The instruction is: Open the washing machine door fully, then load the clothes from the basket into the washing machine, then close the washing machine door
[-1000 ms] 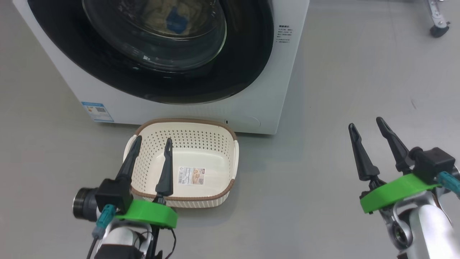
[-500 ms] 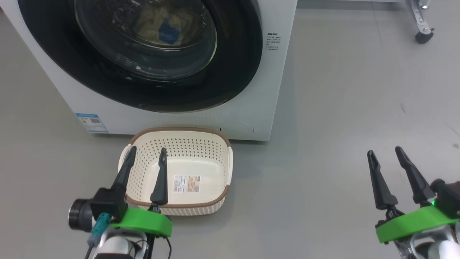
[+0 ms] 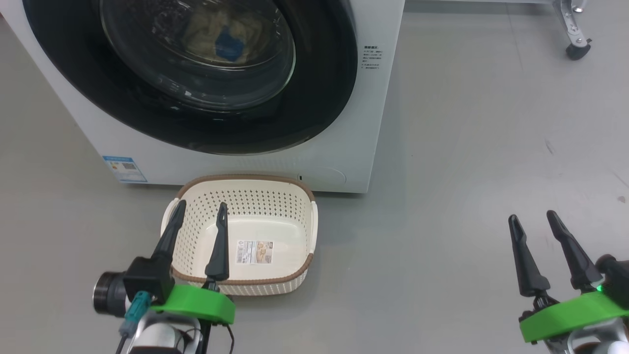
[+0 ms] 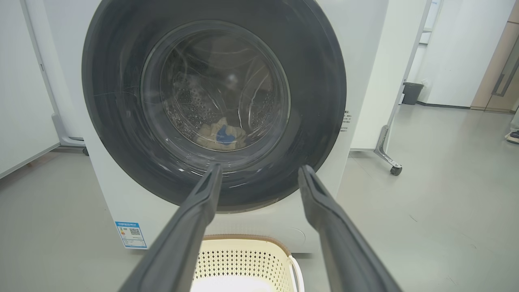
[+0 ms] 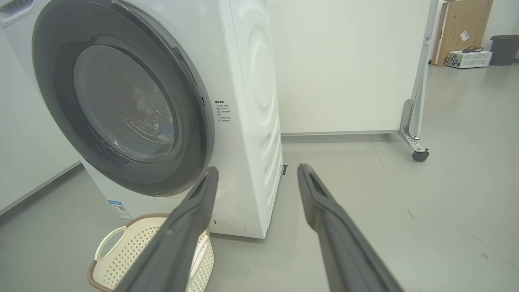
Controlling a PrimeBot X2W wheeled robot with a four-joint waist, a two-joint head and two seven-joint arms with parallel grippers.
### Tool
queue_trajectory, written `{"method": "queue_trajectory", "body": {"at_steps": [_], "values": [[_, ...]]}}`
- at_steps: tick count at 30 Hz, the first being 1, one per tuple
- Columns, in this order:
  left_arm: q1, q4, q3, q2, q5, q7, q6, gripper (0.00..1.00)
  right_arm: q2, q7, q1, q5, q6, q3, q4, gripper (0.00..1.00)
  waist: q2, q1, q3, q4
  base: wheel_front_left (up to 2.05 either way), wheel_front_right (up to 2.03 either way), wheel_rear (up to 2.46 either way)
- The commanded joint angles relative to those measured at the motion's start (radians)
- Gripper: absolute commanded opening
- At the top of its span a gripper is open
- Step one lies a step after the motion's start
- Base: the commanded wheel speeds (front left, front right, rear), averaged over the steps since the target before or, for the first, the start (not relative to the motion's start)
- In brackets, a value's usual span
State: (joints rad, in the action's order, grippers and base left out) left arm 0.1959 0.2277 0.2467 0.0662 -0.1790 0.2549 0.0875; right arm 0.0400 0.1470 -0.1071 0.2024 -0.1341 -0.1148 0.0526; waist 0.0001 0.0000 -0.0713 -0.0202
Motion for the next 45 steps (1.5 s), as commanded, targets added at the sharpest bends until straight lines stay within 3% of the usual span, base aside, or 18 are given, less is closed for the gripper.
{"method": "queue_trajectory", "body": {"at_steps": [1,41,42,45], "values": [[0.018,-0.032,-0.031,0.016,-0.007,0.007,-0.002,1.00,0.010,-0.006,0.014,0.003,0.003,0.015,0.039,1.00,-0.0001,0.0000,0.000,-0.001,0.00,0.00,0.00],[0.017,-0.029,-0.023,0.012,-0.017,0.007,-0.010,1.00,0.010,-0.020,0.005,0.003,0.003,0.020,0.035,1.00,-0.0001,0.0000,0.017,-0.008,0.00,0.00,0.00],[-0.012,0.001,0.010,0.000,-0.011,0.000,-0.006,0.00,-0.001,-0.020,-0.012,0.000,0.000,-0.003,0.005,0.00,-0.0001,0.0000,0.017,-0.007,0.00,0.00,0.00],[-0.033,0.045,0.016,-0.004,-0.014,-0.002,-0.006,0.00,-0.009,-0.020,-0.017,0.002,0.000,0.002,-0.045,0.00,-0.0001,0.0000,0.018,-0.007,0.00,0.00,0.00]]}}
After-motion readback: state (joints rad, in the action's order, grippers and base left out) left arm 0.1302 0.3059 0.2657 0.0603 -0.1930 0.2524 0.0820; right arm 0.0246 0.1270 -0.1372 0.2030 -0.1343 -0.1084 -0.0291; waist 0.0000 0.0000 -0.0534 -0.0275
